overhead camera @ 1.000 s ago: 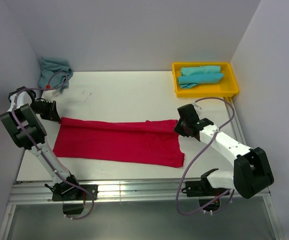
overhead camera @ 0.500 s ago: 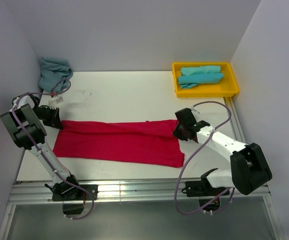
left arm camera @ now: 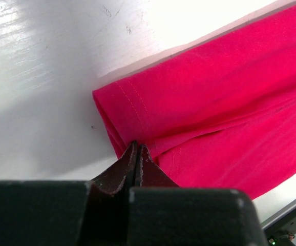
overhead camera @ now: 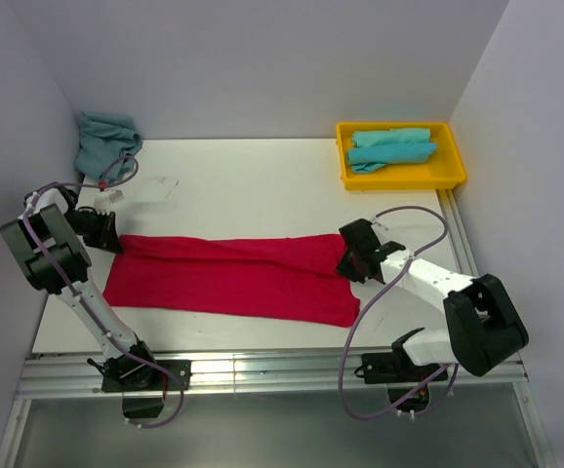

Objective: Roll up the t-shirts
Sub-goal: Fold the tshirt

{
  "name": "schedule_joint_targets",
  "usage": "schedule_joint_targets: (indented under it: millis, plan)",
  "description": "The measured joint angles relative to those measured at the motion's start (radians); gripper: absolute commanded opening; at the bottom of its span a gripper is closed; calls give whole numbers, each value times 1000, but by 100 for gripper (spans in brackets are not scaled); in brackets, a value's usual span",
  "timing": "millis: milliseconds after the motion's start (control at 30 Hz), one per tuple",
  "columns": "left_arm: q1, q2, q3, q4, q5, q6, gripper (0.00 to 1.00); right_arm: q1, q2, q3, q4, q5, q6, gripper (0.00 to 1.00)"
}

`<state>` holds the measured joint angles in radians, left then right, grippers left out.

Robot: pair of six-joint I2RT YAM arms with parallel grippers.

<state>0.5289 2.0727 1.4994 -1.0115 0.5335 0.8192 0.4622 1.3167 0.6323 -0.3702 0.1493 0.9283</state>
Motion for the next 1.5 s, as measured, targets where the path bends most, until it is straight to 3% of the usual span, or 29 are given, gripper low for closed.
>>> schedule_joint_targets:
  millis: [600, 800, 933, 967, 1000, 1100, 1267, 1500]
  plan:
    - [35, -63, -51, 24, -46, -8, 0, 20, -50, -11, -12, 3, 19, 0]
    - [36, -63, -77, 25, -55, 7, 1, 23, -61, -21, -16, 6, 23, 4]
    - [38, -74, -98, 33, -55, 14, 12, 23, -55, -34, -8, 5, 28, 22]
    - [39, -77, -104, 35, -56, 17, 19, 23, -51, -39, -10, 5, 29, 26]
    - [39, -81, -109, 36, -57, 20, 21, 24, -50, -41, -11, 5, 29, 34]
    - [39, -92, -120, 37, -61, 30, 31, 27, -50, -46, -15, 7, 26, 44]
    - [40, -108, -120, 23, -61, 34, 45, 31, -83, -46, -45, 12, 25, 45]
    - [46, -146, -78, -29, -60, 44, 50, 36, -192, -4, -127, 23, 21, 45]
